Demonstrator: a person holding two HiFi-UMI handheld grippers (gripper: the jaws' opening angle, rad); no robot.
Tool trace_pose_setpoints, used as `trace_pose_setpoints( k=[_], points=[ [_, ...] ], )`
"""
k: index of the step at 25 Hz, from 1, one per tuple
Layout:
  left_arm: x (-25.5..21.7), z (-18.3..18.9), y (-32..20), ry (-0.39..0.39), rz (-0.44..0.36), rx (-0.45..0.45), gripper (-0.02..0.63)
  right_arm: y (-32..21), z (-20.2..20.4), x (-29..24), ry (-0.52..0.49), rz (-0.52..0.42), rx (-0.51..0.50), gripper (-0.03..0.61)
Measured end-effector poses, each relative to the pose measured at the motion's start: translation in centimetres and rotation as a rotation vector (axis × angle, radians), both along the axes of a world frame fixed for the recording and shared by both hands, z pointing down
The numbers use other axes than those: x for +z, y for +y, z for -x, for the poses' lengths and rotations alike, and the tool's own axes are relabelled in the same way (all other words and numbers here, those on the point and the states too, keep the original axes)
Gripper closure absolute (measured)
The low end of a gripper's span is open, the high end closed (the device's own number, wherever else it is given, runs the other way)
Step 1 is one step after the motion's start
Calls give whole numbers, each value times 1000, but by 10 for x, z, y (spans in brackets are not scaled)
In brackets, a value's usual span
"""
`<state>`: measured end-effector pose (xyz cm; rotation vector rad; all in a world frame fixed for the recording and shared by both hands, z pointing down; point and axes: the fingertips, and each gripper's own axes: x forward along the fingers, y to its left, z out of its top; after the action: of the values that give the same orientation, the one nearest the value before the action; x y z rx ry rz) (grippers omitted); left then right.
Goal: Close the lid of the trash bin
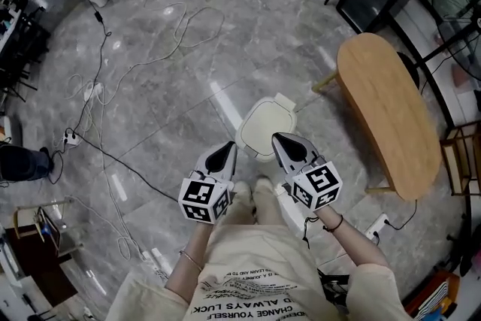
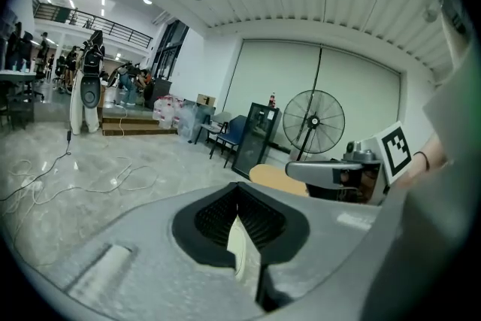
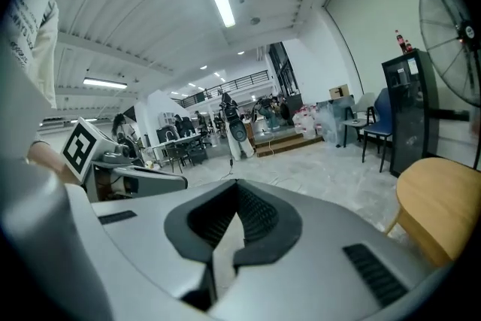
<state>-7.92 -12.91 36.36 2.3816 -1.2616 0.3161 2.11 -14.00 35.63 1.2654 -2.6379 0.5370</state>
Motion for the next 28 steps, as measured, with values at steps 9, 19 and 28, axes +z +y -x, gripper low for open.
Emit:
trace_pose_setpoints(
  k=[9, 19, 28],
  points=[
    [-59, 17, -5, -13, -135, -26, 591, -3, -6, -69, -33, -137, -15, 574],
    [-97, 36, -3, -42, -235, -80, 591, -2, -24, -115, -93, -233, 36, 574],
    [-119, 51, -8, -43, -303, -136, 591, -6, -39, -136, -131, -290, 70, 574]
  ],
)
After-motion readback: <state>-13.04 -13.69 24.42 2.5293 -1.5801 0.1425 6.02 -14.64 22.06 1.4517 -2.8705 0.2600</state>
